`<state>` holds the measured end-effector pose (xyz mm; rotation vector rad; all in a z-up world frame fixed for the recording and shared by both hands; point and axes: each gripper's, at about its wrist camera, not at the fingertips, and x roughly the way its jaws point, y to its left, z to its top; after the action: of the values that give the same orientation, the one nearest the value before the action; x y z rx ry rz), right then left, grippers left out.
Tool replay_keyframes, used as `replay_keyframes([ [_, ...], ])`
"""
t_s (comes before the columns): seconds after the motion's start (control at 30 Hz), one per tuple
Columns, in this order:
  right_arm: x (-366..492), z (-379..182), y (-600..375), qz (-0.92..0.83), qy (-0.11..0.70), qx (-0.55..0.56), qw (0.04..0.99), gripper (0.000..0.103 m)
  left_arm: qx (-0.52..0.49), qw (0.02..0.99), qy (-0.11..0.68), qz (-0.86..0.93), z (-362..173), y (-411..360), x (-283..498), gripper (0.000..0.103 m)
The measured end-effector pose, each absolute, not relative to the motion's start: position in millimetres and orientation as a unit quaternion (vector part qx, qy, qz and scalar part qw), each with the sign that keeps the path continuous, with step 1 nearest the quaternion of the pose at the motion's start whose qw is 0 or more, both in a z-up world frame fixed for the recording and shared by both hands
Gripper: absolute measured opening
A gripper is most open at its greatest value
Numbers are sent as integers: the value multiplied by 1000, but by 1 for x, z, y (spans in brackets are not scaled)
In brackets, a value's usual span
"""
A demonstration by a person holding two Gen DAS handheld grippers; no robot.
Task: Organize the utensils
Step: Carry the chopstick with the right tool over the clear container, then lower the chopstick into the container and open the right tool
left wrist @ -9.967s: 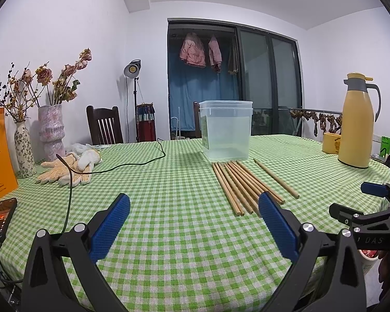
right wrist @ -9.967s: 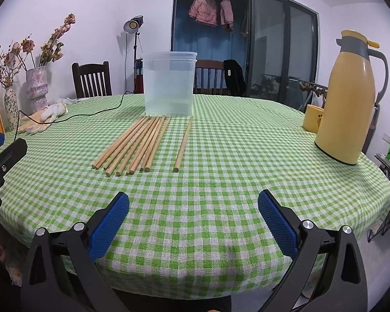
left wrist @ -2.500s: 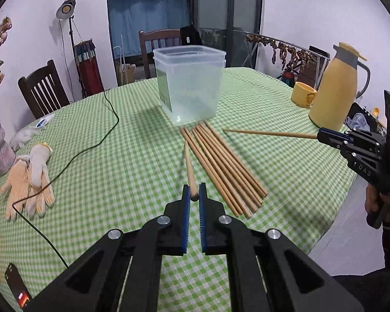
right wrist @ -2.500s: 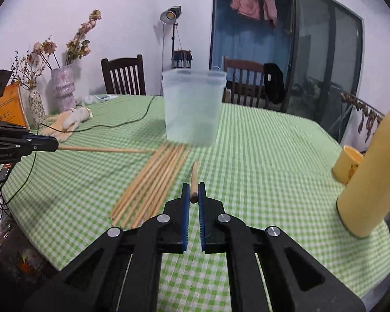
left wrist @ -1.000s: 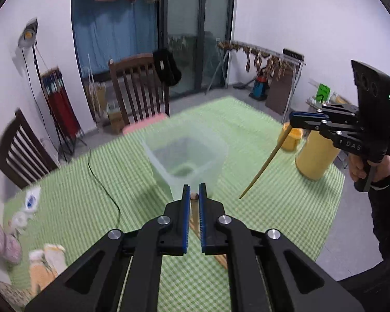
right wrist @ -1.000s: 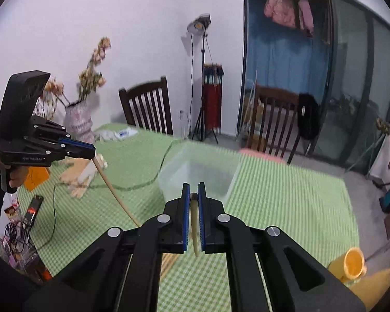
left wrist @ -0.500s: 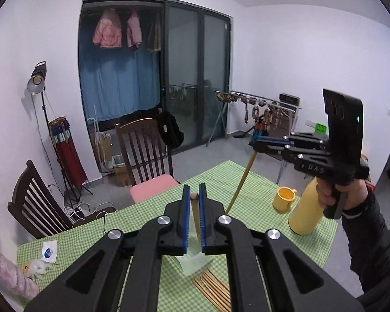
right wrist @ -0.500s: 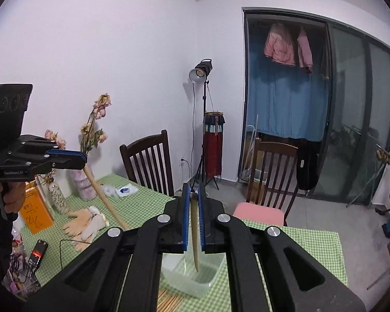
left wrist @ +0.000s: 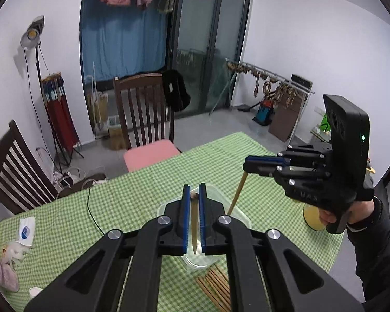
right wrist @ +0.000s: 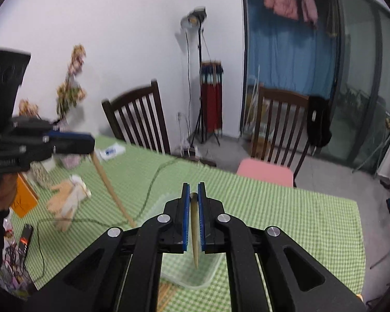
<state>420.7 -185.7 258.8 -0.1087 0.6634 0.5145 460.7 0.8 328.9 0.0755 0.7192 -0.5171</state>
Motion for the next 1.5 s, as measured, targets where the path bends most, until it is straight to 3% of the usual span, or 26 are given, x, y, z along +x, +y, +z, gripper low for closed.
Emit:
replay_keyframes([
  [0.33,458,209,-194,245,382,-20,891,7,49,863,437,-251,244,-15,517,4],
  [0.83,529,166,-181,200,429,24,881,7,-34,866,465,-182,181,-11,605,5],
  [0.87,528,166,-180,198,428,21,882,7,-30,867,466,-175,179,-11,605,7],
  [0.93,526,167,-176,196,430,13,881,7,-20,865,469,-177,175,-15,603,35],
  [0.97,526,168,-176,193,429,11,882,10,-16,865,468,-177,175,-16,602,39],
  [1.0,522,172,-177,182,421,9,888,23,-13,868,465,-172,174,-17,600,40],
  [1.03,519,175,-178,175,414,8,893,47,-19,870,464,-168,175,-15,596,40],
  [1.07,515,180,-180,168,402,5,900,55,-31,868,464,-175,178,-13,590,40],
  [1.27,475,209,-202,136,352,-2,926,59,-49,898,406,-161,205,3,530,45],
  [1.5,398,217,-224,109,295,-33,949,67,-75,936,319,-126,209,36,419,64],
])
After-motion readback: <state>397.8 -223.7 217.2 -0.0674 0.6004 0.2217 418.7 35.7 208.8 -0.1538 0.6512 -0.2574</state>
